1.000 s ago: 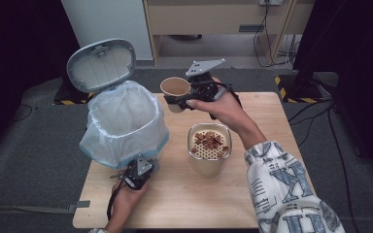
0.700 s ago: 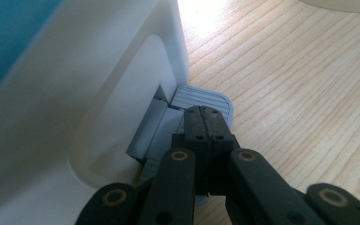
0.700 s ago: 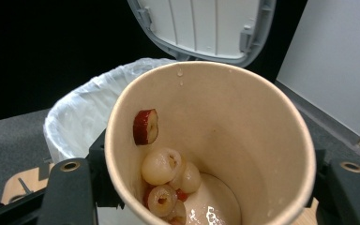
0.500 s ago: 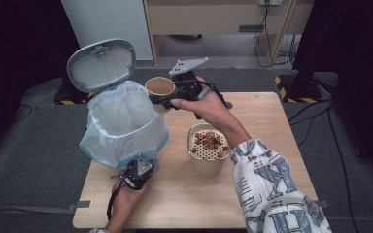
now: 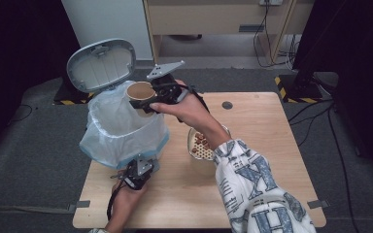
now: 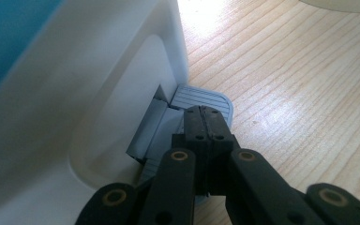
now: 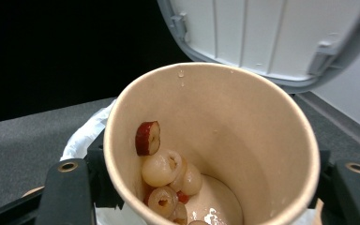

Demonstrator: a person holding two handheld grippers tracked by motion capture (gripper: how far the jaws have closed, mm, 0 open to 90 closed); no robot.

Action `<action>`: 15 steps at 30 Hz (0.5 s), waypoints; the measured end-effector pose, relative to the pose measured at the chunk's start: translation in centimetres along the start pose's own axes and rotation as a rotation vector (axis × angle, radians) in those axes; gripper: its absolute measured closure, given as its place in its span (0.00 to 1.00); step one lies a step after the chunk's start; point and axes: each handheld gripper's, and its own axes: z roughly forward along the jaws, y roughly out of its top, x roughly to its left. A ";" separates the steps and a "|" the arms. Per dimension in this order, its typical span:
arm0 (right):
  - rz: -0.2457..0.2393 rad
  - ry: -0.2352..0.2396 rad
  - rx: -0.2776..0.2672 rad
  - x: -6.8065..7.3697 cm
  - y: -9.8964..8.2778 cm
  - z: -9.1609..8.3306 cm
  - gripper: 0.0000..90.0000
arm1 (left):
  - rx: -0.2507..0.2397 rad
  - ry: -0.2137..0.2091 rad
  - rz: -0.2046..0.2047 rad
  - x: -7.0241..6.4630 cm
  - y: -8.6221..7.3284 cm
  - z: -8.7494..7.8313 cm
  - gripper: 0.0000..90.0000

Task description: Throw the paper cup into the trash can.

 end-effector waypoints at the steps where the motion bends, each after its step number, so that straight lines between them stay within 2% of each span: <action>1: 0.000 0.003 0.002 0.1 0.0 0.2 0.34 | 0.000 0.000 0.000 0.0 0.0 0.0 1.00; 3: -0.008 0.009 0.011 0.4 -0.2 0.9 0.30 | -0.001 -0.001 0.000 0.0 0.0 0.0 1.00; 5: -0.011 0.013 0.008 0.7 -0.4 1.5 0.18 | -0.001 -0.001 0.000 0.0 0.0 0.0 1.00; 6: -0.018 0.008 0.006 0.8 -0.5 1.6 0.17 | -0.001 -0.001 0.000 0.0 0.0 0.0 1.00; 8: -0.027 -0.003 -0.005 0.7 -0.7 1.6 0.15 | -0.003 -0.002 0.000 0.0 0.0 0.0 1.00; 15: 0.003 -0.052 -0.014 -0.3 -1.3 0.1 0.16 | -0.003 -0.002 -0.002 0.0 0.0 0.0 1.00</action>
